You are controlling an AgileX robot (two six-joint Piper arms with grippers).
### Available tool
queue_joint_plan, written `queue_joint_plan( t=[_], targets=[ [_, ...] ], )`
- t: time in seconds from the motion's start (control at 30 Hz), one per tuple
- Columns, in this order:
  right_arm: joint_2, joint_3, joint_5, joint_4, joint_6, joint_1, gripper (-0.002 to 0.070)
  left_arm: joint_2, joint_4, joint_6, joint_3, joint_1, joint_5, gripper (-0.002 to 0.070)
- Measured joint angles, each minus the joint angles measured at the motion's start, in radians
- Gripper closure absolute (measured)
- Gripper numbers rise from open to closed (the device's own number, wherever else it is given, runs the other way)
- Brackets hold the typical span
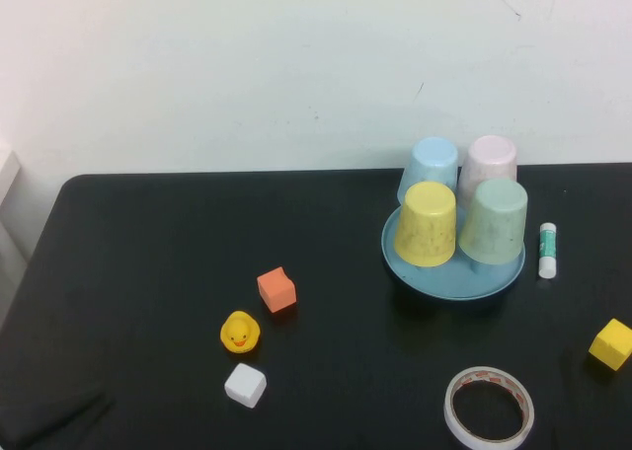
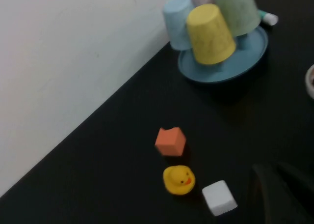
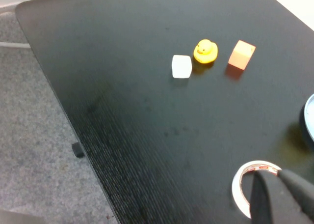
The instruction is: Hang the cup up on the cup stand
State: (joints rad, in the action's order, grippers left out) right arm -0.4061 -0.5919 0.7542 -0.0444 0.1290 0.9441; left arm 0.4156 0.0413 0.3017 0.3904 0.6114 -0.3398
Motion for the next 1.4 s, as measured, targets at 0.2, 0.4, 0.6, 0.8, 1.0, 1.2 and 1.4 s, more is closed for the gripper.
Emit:
queue_joint_plan(
  t=[0.2,0.4,0.6,0.8,1.0,1.2,1.4],
  targets=[
    [0.0,0.0,0.0,0.001,0.0,0.0,0.0678,-0.017,0.338,-0.397,-0.02,-0.077,0.002,0.0675],
    [0.0,0.0,0.0,0.001,0.0,0.0,0.0678,-0.154,0.404,-0.572,-0.148,-0.294,0.105,0.0675],
    [0.0,0.0,0.0,0.002,0.0,0.0,0.0678,-0.275,0.351,-0.629,-0.306,-0.43,0.28,0.0675],
    [0.0,0.0,0.0,0.002,0.002,0.0,0.0678,-0.308,0.165,-0.499,-0.399,-0.511,0.307,0.0675],
    [0.0,0.0,0.0,0.003,0.002,0.0,0.0678,-0.408,-0.041,-0.225,-0.41,-0.528,0.228,0.0675],
    [0.0,0.0,0.0,0.003,0.002,0.0,0.0678,-0.425,-0.118,-0.171,-0.408,-0.528,0.024,0.0675],
    [0.0,0.0,0.0,0.005,0.002,0.0,0.0678,-0.426,-0.123,-0.146,-0.408,-0.528,0.02,0.0675]
  ],
)
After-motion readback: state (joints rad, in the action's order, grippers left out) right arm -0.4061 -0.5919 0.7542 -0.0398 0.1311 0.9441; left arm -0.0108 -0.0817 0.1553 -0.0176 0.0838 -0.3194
